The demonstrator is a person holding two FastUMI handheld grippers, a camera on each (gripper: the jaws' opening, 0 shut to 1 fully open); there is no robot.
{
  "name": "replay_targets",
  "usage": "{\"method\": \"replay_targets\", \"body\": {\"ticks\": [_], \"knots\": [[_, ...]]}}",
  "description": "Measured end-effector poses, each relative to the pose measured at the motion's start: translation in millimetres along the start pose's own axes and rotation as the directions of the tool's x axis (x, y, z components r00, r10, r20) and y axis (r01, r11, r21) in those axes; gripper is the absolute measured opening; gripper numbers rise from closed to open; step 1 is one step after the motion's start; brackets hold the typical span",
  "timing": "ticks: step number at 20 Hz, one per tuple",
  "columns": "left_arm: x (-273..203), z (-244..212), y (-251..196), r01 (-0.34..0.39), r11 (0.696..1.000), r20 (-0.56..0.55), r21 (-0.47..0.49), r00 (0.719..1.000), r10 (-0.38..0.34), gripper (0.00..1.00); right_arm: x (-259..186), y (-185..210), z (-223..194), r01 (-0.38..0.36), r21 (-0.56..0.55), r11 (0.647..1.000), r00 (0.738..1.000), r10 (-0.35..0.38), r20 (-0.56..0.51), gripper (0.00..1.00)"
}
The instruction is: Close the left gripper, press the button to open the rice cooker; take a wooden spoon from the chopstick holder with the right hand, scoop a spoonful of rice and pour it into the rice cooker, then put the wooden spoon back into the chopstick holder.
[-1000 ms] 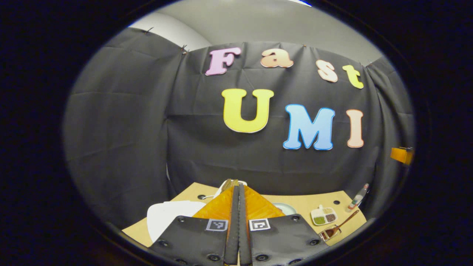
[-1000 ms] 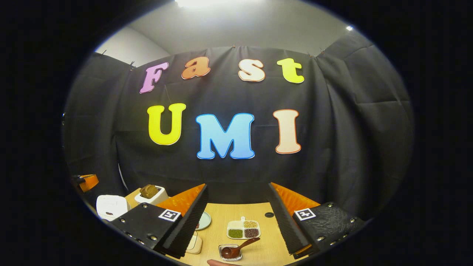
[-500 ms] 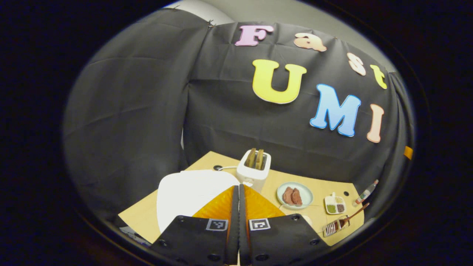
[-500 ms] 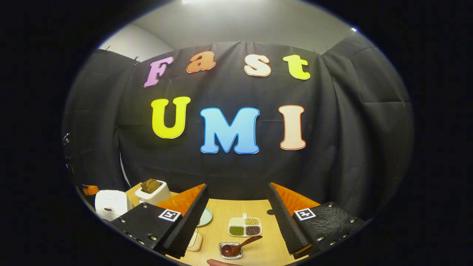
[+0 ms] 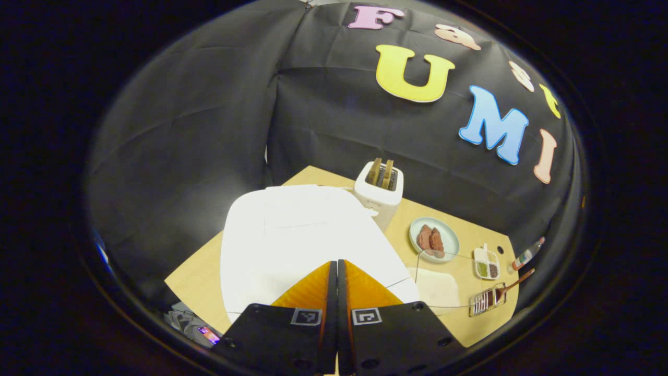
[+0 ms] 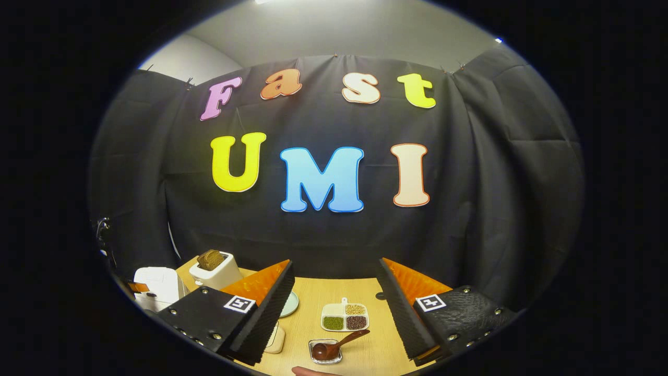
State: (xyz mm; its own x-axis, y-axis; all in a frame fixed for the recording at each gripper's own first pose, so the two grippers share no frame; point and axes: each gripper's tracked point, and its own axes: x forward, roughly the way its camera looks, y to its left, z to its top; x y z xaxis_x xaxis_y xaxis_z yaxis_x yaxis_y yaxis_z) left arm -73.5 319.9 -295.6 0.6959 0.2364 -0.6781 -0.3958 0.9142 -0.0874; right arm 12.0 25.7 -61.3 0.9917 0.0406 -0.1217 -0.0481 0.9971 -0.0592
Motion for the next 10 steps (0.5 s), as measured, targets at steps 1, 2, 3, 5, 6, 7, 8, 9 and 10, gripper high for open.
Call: {"method": "replay_targets", "body": {"ticks": [1, 2, 3, 5, 6, 7, 8, 9, 10], "knots": [[2.0, -5.1, 1.4, -0.007, 1.000, -0.014, 0.000, 1.000, 0.007, 0.07, 0.1, 0.1, 0.4, 0.000, -0.003, 1.000, 1.000, 0.000, 0.000, 0.96], [5.1, -13.8, 5.9, -0.025, 1.000, -0.038, 0.000, 0.999, 0.025, 0.10, 0.3, -0.4, -2.0, 0.001, -0.006, 1.000, 1.000, -0.001, -0.003, 0.96], [7.4, -24.3, 9.0, -0.035, 0.999, -0.078, -0.008, 0.996, 0.035, 0.11, 0.5, -0.4, -2.9, 0.002, -0.006, 1.000, 1.000, -0.002, -0.006, 0.96], [11.0, -24.3, 10.2, -0.036, 0.999, -0.082, -0.034, 0.996, 0.033, 0.11, -0.2, -0.6, -5.3, 0.001, 0.002, 1.000, 1.000, -0.001, -0.016, 0.96], [9.8, -28.4, 10.1, -0.034, 0.998, -0.097, -0.044, 0.995, 0.029, 0.11, -1.4, 0.3, -6.1, -0.001, 0.006, 1.000, 1.000, 0.001, -0.017, 0.96], [9.6, -27.0, 9.2, -0.032, 0.999, -0.094, -0.041, 0.995, 0.028, 0.11, -2.5, 0.5, -5.0, -0.003, 0.010, 1.000, 1.000, 0.003, -0.017, 0.96], [8.0, -23.7, 9.7, -0.034, 0.999, -0.086, -0.027, 0.996, 0.032, 0.11, -2.6, 0.8, -4.4, -0.004, 0.011, 1.000, 1.000, 0.004, -0.013, 0.96], [6.2, -11.8, 10.0, -0.047, 0.999, -0.049, -0.009, 0.998, 0.046, 0.11, -3.5, -0.6, -2.3, -0.002, 0.010, 1.000, 1.000, 0.002, -0.008, 0.96], [-0.4, 4.9, 9.8, -0.062, 0.998, 0.005, -0.001, 0.998, 0.062, 0.08, -2.9, -1.1, -1.2, -0.003, 0.010, 1.000, 1.000, 0.003, -0.004, 0.96]]}}
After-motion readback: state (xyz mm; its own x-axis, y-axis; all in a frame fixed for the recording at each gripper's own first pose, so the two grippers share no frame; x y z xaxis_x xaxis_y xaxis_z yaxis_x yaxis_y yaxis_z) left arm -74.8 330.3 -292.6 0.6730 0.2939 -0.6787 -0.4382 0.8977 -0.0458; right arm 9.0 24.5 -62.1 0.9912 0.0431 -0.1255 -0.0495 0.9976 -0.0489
